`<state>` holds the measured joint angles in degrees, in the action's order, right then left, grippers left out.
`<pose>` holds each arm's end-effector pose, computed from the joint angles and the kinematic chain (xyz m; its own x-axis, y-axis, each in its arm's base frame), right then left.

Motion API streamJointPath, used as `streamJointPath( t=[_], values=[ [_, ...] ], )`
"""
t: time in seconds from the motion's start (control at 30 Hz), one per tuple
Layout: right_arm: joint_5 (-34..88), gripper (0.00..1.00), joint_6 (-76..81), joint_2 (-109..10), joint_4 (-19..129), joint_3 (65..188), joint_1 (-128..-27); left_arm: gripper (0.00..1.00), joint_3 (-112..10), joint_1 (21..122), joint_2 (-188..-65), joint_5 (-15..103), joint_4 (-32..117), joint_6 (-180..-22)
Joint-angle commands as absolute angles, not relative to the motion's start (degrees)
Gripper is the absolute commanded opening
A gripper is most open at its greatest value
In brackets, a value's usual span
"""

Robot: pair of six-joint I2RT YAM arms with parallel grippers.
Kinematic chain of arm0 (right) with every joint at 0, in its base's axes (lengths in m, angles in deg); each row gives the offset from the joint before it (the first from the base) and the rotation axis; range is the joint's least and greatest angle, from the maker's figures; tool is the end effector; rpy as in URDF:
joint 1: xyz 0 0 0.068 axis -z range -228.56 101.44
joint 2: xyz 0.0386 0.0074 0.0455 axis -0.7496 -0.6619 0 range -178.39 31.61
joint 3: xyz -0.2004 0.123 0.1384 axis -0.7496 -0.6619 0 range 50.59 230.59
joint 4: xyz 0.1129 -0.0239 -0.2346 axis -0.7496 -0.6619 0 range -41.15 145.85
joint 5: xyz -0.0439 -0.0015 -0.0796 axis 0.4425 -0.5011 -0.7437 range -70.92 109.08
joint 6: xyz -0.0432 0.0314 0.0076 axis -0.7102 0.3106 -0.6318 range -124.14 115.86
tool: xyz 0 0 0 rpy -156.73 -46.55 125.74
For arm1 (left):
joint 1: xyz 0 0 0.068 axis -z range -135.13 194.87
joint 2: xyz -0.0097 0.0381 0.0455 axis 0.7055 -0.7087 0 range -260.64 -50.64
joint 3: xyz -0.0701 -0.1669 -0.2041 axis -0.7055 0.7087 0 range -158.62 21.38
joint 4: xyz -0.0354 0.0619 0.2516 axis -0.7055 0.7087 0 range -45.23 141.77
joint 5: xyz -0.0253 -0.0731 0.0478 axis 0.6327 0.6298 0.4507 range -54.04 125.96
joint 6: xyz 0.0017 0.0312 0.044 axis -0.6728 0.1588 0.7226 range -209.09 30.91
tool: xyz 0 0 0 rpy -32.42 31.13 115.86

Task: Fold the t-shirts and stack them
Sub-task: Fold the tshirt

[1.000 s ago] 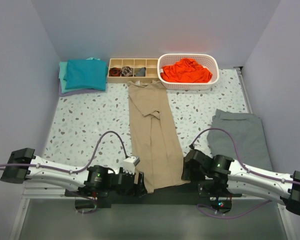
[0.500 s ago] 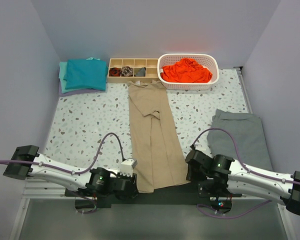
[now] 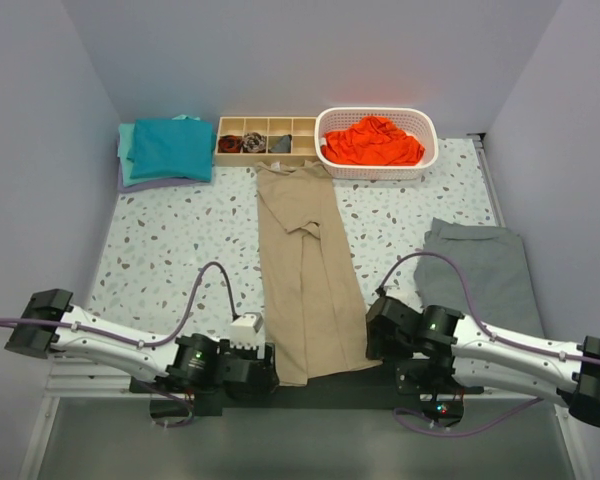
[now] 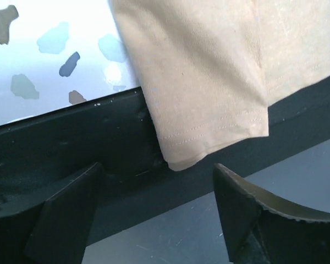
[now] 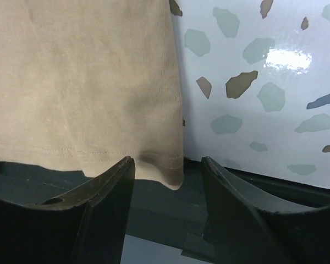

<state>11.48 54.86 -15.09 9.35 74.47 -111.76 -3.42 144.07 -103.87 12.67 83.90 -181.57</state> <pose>0.0613 0.1109 0.1636 -0.9576 -0.0113 -0.2878 -0.0832 0.9674 0.2390 -0.0096 -0.1471 0.1624 -0.9364 -0.0416 -0.3485 0.1073 0.9115 -0.3972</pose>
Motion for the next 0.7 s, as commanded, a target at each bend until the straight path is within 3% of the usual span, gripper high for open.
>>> streamJointPath(
  t=[0.0,0.1,0.2,0.27,0.33,0.43,0.53,0.67],
  values=[
    [8.0,0.57,54.9,-12.6,5.9,77.7,-111.8,0.89,-5.4,144.5,-105.4,8.1,87.7,-181.8],
    [7.9,0.56,55.1,-12.2,5.4,77.6,-111.8,0.89,-5.0,144.5,-105.6,7.6,85.6,-181.5],
    [8.5,0.53,55.0,-12.3,6.4,77.0,-111.8,0.8,-4.0,144.5,-106.9,7.0,83.1,-182.2],
    [8.7,0.52,54.8,-12.6,7.2,76.9,-111.8,0.69,-3.8,144.5,-108.0,6.0,81.1,-182.5],
    [8.9,0.51,54.7,-12.9,7.4,76.8,-111.8,0.67,-4.8,144.5,-110.7,5.2,79.6,-181.8],
    [9.2,0.5,53.8,-13.7,8.2,77.0,-111.8,0.68,-8.6,144.5,-115.1,3.1,82.8,-181.6],
    [9.3,0.5,53.1,-14.1,8.6,77.0,-111.8,0.8,-11.6,144.5,-117.3,0.0,85.3,-182.7],
    [9.3,0.5,52.6,-14.2,8.7,77.4,-111.8,0.81,-9.1,140.2,-115.5,1.0,81.2,-178.8]
  ],
)
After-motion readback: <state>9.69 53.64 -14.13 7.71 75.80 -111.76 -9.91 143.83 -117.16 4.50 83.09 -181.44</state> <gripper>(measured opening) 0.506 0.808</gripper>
